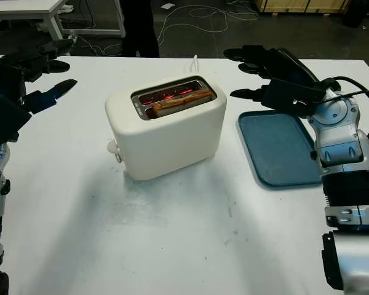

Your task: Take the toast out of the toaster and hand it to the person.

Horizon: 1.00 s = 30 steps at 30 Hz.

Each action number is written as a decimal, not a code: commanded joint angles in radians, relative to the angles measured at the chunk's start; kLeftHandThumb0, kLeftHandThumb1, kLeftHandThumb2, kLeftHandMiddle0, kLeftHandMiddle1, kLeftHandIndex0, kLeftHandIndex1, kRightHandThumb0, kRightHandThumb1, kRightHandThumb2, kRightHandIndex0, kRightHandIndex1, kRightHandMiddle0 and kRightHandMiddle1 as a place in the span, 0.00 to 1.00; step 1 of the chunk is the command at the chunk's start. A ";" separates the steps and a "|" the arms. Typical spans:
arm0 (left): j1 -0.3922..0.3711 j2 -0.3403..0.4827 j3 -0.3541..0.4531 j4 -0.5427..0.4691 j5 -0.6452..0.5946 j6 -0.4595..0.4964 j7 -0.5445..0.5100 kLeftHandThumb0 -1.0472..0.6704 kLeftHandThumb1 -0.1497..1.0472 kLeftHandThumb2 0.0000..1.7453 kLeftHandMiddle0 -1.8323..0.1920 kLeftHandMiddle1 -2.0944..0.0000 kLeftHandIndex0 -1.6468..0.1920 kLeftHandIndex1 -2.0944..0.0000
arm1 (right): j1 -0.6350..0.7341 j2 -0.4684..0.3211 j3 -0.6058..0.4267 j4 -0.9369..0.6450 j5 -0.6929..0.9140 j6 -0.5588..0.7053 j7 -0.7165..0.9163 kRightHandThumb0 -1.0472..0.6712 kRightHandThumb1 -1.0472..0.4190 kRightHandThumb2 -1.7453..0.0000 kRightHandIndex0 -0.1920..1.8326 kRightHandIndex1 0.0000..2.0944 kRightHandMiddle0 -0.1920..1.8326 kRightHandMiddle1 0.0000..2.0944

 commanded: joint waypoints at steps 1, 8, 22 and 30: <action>-0.008 0.004 -0.006 -0.005 0.001 -0.008 -0.004 0.39 0.89 0.08 0.78 0.56 0.57 0.95 | 0.001 -0.008 0.002 0.001 -0.002 -0.033 -0.005 0.37 0.09 0.95 0.30 0.01 0.29 0.00; -0.009 0.000 -0.008 -0.008 0.005 0.002 0.000 0.39 0.89 0.09 0.79 0.56 0.58 0.95 | 0.000 -0.003 -0.004 0.021 0.009 -0.042 -0.005 0.37 0.09 0.96 0.30 0.00 0.29 0.00; -0.004 -0.006 -0.008 -0.016 -0.009 0.023 0.000 0.39 0.89 0.09 0.80 0.56 0.59 0.95 | 0.002 -0.009 0.007 0.020 -0.014 -0.053 -0.016 0.37 0.09 0.97 0.31 0.01 0.30 0.00; 0.000 -0.019 -0.009 -0.019 -0.012 0.028 0.007 0.38 0.89 0.09 0.80 0.56 0.59 0.94 | 0.005 -0.011 0.005 0.027 -0.015 -0.072 -0.016 0.37 0.09 0.97 0.32 0.01 0.30 0.00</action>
